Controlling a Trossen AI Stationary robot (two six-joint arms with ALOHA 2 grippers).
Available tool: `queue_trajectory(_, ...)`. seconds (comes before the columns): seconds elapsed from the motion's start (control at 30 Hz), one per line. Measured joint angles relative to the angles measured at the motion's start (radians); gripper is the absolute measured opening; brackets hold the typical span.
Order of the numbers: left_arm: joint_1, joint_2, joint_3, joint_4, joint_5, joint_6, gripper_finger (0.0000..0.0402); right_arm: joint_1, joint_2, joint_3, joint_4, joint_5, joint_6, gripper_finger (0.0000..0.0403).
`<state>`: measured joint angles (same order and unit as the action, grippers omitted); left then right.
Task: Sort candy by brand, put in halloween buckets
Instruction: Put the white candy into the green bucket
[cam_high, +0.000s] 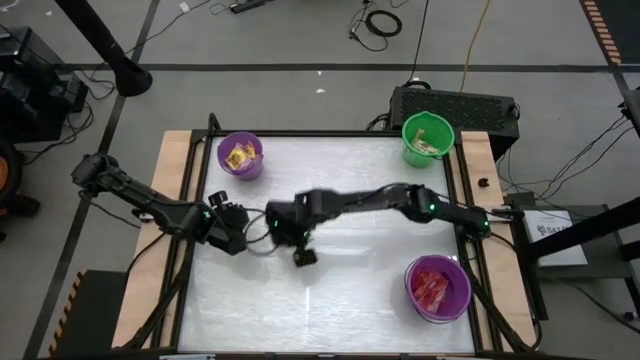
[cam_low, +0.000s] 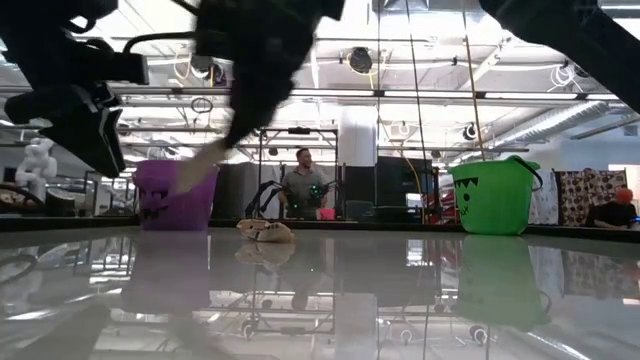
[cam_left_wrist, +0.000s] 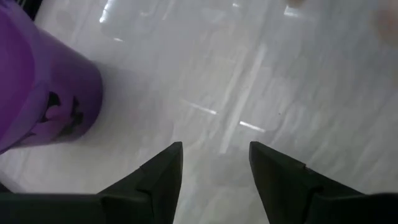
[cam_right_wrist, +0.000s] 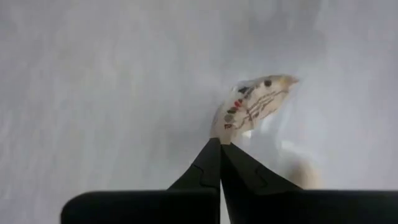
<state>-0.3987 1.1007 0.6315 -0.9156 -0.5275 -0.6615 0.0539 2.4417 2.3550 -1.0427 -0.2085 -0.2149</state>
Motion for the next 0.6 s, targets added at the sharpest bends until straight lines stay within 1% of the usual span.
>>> queue_trajectory(0.13, 0.031, 0.001, 0.000, 0.016, 0.046, 0.042, 0.0191, -0.063, -0.067, 0.000, -0.209, 0.019, -0.041, 0.0000)
queue_trajectory(0.23, 0.056, 0.000, 0.000, 0.032, 0.063, 0.064, 0.0191, -0.110, -0.133, 0.000, -0.322, 0.085, -0.066, 0.0000)
queue_trajectory(0.33, 0.096, 0.001, 0.000, 0.062, 0.092, 0.074, 0.0191, -0.167, -0.199, 0.000, -0.387, 0.156, -0.085, 0.0000)
queue_trajectory(0.53, 0.196, 0.000, 0.000, 0.178, 0.212, 0.132, 0.0191, -0.320, -0.322, 0.000, -0.517, 0.262, -0.092, 0.0000)
queue_trajectory(0.6, 0.235, 0.000, 0.000, 0.211, 0.232, 0.152, 0.0191, -0.381, -0.369, -0.006, -0.532, 0.269, -0.093, 0.0000)
